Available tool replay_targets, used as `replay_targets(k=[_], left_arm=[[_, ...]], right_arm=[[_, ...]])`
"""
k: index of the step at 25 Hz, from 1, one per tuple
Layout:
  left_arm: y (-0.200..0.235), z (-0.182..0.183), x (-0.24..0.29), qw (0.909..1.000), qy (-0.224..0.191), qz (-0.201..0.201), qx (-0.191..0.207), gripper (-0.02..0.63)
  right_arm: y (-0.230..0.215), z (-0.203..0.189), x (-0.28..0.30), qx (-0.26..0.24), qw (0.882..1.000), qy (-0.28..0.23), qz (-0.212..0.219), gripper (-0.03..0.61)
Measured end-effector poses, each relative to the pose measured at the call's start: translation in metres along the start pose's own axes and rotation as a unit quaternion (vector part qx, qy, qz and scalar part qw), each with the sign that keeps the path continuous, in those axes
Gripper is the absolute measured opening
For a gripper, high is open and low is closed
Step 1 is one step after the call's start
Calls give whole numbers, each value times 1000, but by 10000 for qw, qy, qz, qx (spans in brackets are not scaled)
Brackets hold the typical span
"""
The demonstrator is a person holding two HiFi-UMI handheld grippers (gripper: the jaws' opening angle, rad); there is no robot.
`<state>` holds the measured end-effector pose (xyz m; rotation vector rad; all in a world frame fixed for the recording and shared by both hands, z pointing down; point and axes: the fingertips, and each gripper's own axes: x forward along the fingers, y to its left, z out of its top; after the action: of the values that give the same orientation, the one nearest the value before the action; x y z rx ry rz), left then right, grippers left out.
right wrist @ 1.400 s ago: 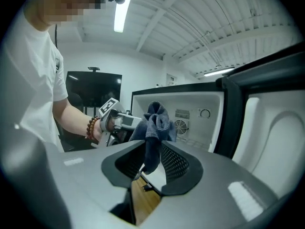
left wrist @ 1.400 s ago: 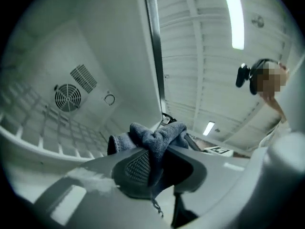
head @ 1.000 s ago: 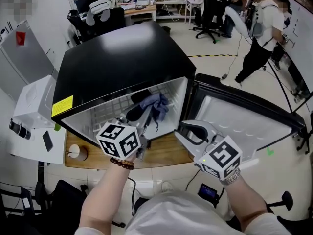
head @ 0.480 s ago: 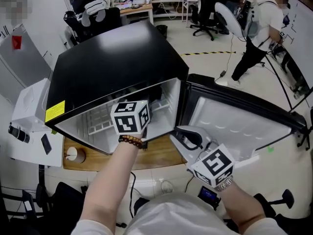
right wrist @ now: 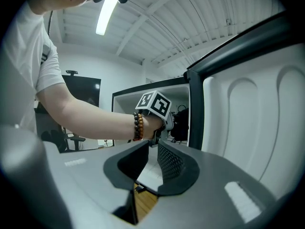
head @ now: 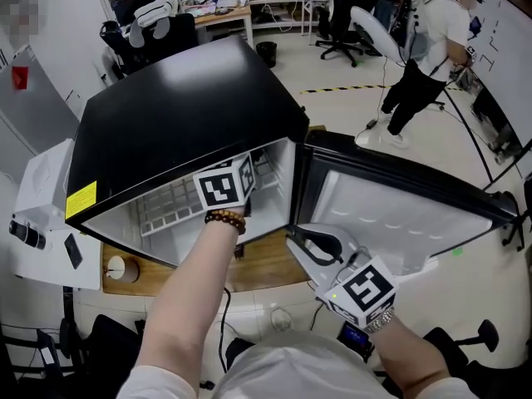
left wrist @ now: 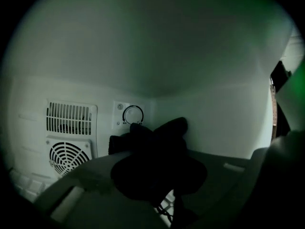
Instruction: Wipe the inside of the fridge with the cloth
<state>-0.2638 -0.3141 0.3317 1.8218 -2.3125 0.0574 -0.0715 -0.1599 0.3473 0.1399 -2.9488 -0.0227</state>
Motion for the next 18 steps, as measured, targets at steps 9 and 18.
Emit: replay_targets(k=[9,18], left_arm=[[-4,-3,14,9997,-187,-109,-75,51],[-20,-4,1,9987,-189,-474,49,37]], right_arm=[[-3,-3,-9,-14,10000,-73,-57,60],[4,-2,-7,-51,9999,-94,48,57]])
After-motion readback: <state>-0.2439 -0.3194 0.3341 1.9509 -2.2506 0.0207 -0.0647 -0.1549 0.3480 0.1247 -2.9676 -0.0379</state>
